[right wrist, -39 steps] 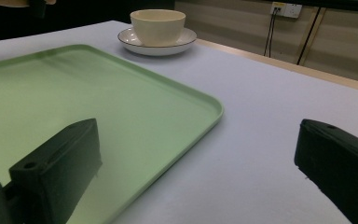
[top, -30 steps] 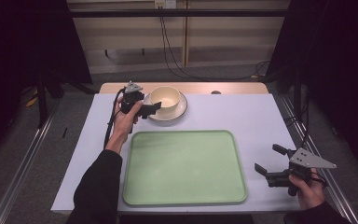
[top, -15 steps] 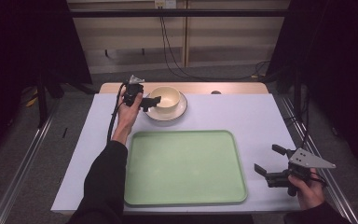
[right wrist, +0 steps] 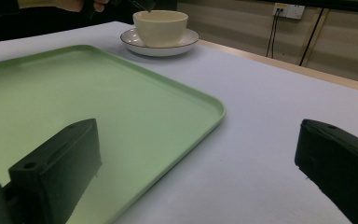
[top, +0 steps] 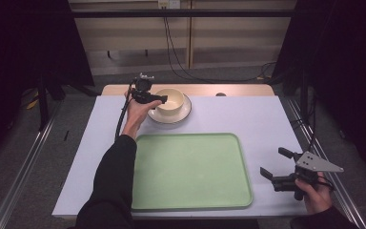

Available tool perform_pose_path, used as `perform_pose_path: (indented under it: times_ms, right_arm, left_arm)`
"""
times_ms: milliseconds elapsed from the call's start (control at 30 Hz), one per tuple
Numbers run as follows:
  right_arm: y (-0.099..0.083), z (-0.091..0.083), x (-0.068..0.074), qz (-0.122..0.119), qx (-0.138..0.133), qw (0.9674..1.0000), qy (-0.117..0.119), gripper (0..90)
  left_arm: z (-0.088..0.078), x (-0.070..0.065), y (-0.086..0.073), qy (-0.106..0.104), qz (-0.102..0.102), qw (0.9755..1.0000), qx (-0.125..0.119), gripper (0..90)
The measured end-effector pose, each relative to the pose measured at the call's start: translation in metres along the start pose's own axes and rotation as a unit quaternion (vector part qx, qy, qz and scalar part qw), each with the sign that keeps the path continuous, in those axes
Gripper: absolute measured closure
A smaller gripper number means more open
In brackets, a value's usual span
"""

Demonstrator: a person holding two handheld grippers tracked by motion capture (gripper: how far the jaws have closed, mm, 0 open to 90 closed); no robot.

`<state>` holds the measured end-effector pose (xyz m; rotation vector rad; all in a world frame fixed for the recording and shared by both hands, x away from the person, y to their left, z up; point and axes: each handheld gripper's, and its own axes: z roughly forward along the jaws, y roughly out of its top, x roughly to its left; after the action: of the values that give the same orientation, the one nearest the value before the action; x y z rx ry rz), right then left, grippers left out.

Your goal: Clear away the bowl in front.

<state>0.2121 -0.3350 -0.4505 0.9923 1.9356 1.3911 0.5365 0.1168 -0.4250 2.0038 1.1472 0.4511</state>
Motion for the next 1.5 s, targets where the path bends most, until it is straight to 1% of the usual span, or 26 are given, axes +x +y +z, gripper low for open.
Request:
perform_pose_path:
  times_ms: [67,100,167,200,233,267,300,433,500,533,567,600,633,733,767,800,833,900,933,967,1067,1100,1200,1300,1433,1500]
  right_arm:
    - [0.000,0.000,0.000,-0.001,-0.001,1.0000,0.002,0.0]
    - [0.000,0.000,0.000,0.000,0.000,1.0000,0.000,0.0]
    - [0.000,0.000,0.000,0.000,0.000,1.0000,0.001,0.0]
    - [0.000,0.000,0.000,0.000,0.000,1.0000,0.002,0.0]
    - [0.000,0.001,0.000,-0.003,0.001,1.0000,0.003,0.0]
    - [0.000,0.001,0.000,-0.003,0.001,1.0000,0.003,0.0]
    - [0.000,0.001,0.000,-0.001,0.001,1.0000,0.001,0.0]
    - [0.000,0.001,0.000,0.000,0.001,1.0000,0.003,0.0]
    - [0.000,0.001,0.000,-0.001,0.001,1.0000,0.004,0.0]
    - [0.000,0.001,0.000,-0.001,0.001,1.0000,0.004,0.0]
    - [0.000,0.001,0.000,-0.001,0.001,1.0000,0.004,0.0]
    - [0.000,0.001,0.000,-0.001,0.001,1.0000,0.004,0.0]
    - [0.000,0.001,0.001,-0.001,0.001,1.0000,0.002,0.0]
    - [0.000,0.001,0.001,-0.001,0.001,1.0000,0.002,0.0]
    - [-0.001,0.001,0.001,0.001,0.003,1.0000,0.000,0.0]
    - [0.000,0.001,0.001,0.001,0.004,1.0000,0.001,0.0]
    - [0.000,0.001,0.000,0.001,0.004,1.0000,0.003,0.0]
    - [-0.001,0.001,0.001,0.001,0.004,1.0000,0.001,0.0]
    - [-0.001,0.001,0.001,0.001,0.004,1.0000,0.001,0.0]
    - [-0.001,0.002,0.001,0.001,0.002,1.0000,0.002,0.0]
    - [-0.001,0.001,0.000,0.000,0.003,1.0000,0.002,0.0]
    - [-0.001,0.001,0.000,0.001,0.002,1.0000,0.004,0.0]
    - [-0.001,0.001,0.000,0.001,0.003,1.0000,0.003,0.0]
    - [-0.001,0.001,0.000,0.002,0.003,1.0000,0.003,0.0]
    - [-0.001,0.001,0.000,0.003,0.002,1.0000,0.005,0.0]
    - [-0.001,0.001,0.000,0.002,0.002,1.0000,0.005,0.0]
  left_arm:
    - [0.003,0.002,0.001,0.003,0.004,0.9999,0.014,11.2]
    - [0.007,0.003,0.001,0.001,0.004,0.9995,0.031,12.1]
    - [0.009,0.003,0.001,0.003,0.000,0.9995,0.031,14.0]
    - [0.011,0.003,0.000,0.001,-0.008,0.9994,0.034,14.0]
    - [0.015,0.003,0.000,0.000,-0.020,0.9987,0.047,15.8]
    - [0.015,0.003,0.000,0.000,-0.020,0.9987,0.047,17.7]
    - [0.019,-0.001,-0.002,0.007,-0.020,0.9981,0.057,20.1]
    - [0.027,-0.003,-0.006,-0.005,-0.030,0.9967,0.075,23.8]
    - [0.028,-0.003,-0.007,0.000,-0.028,0.9954,0.091,26.2]
    - [0.028,-0.003,-0.007,0.000,-0.028,0.9954,0.091,29.1]
    - [0.030,-0.001,-0.009,-0.010,-0.032,0.9947,0.097,33.0]
    - [0.030,-0.001,-0.009,-0.010,-0.032,0.9947,0.097,34.5]
    - [0.031,0.000,-0.009,-0.013,-0.035,0.9932,0.110,36.2]
    - [0.031,0.000,-0.009,-0.020,-0.041,0.9923,0.115,42.2]
    - [0.031,-0.001,-0.008,-0.021,-0.042,0.9914,0.122,43.5]
    - [0.032,-0.002,-0.008,-0.020,-0.046,0.9912,0.123,46.7]
    - [0.031,-0.001,-0.007,-0.017,-0.040,0.9910,0.127,47.5]
    - [0.030,0.000,-0.007,-0.018,-0.052,0.9900,0.130,52.4]
    - [0.030,0.000,-0.007,-0.018,-0.052,0.9900,0.130,54.6]
    - [0.029,0.002,-0.007,-0.020,-0.056,0.9888,0.137,57.7]
    - [0.030,0.004,-0.009,-0.022,-0.059,0.9882,0.140,63.3]
    - [0.030,0.004,-0.009,-0.024,-0.071,0.9877,0.137,65.7]
    - [0.029,0.004,-0.009,-0.021,-0.069,0.9882,0.135,69.5]
    - [0.027,0.004,-0.008,-0.007,-0.055,0.9891,0.136,76.7]
    - [0.026,0.004,-0.008,-0.011,-0.061,0.9883,0.139,80.0]
    - [0.026,0.003,-0.009,-0.008,-0.070,0.9895,0.126,81.0]
